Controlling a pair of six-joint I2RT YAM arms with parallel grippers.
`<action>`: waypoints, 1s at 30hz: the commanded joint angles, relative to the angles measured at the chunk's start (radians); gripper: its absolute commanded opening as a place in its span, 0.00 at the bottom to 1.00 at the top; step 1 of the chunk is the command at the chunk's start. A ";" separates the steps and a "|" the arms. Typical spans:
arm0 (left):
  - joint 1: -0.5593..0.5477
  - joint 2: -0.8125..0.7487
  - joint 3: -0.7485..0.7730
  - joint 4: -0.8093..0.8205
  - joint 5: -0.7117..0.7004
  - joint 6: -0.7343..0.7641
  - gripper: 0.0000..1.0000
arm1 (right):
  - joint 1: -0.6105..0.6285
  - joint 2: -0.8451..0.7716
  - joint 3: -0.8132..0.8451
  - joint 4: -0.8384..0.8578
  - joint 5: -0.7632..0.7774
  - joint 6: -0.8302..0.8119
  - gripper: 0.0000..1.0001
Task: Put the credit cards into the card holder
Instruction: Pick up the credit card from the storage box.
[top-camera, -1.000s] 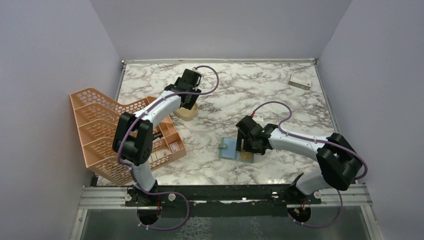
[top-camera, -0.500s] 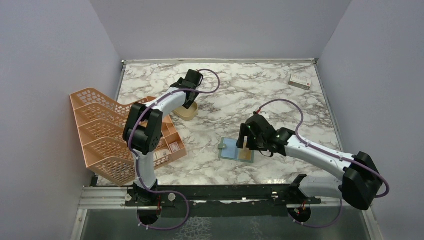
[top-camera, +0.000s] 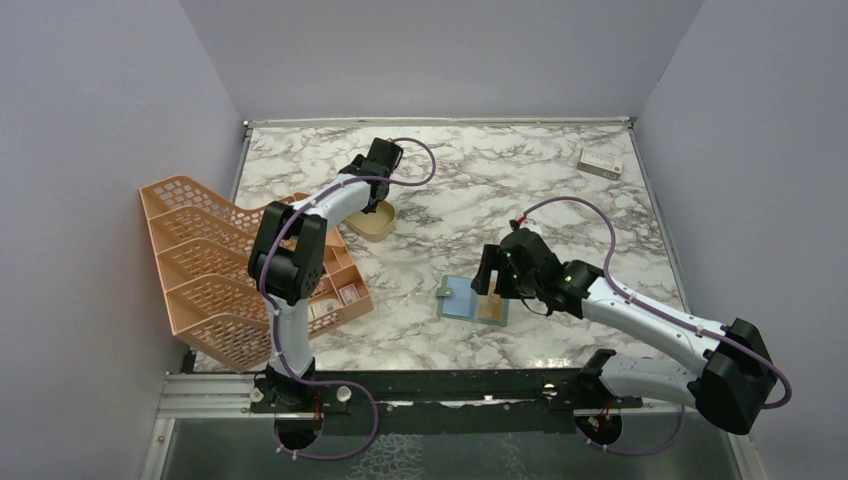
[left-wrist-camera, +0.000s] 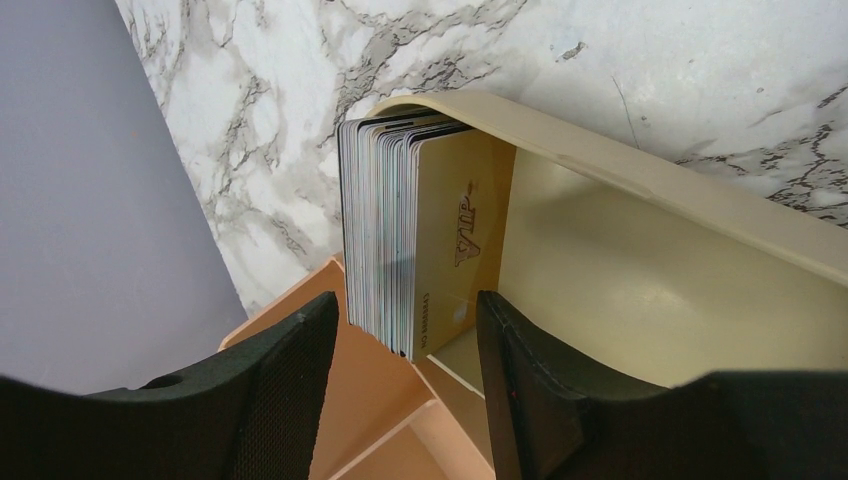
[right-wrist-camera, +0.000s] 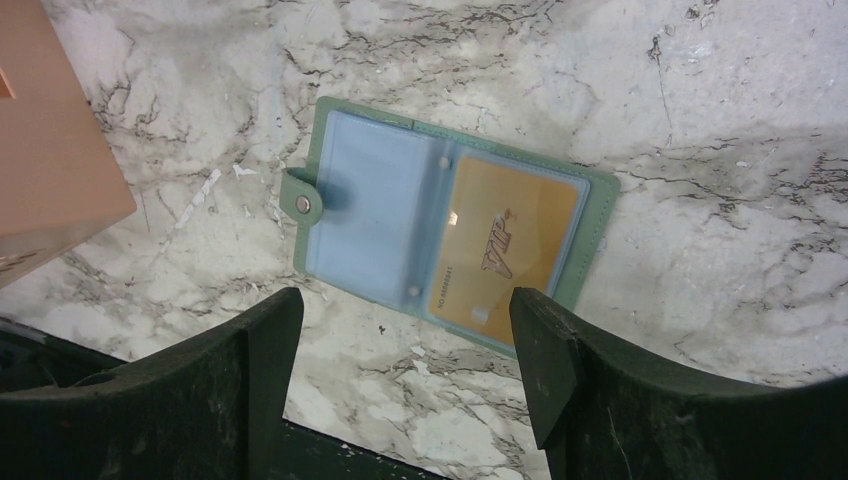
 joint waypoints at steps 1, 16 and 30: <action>0.010 0.029 0.035 0.018 -0.046 0.025 0.54 | 0.005 0.009 0.014 0.019 -0.021 -0.017 0.76; 0.026 0.050 0.061 0.030 -0.069 0.044 0.45 | 0.005 0.012 0.012 0.028 -0.046 -0.012 0.76; 0.028 0.040 0.060 0.026 -0.059 0.041 0.31 | 0.005 0.022 0.011 0.032 -0.054 -0.017 0.76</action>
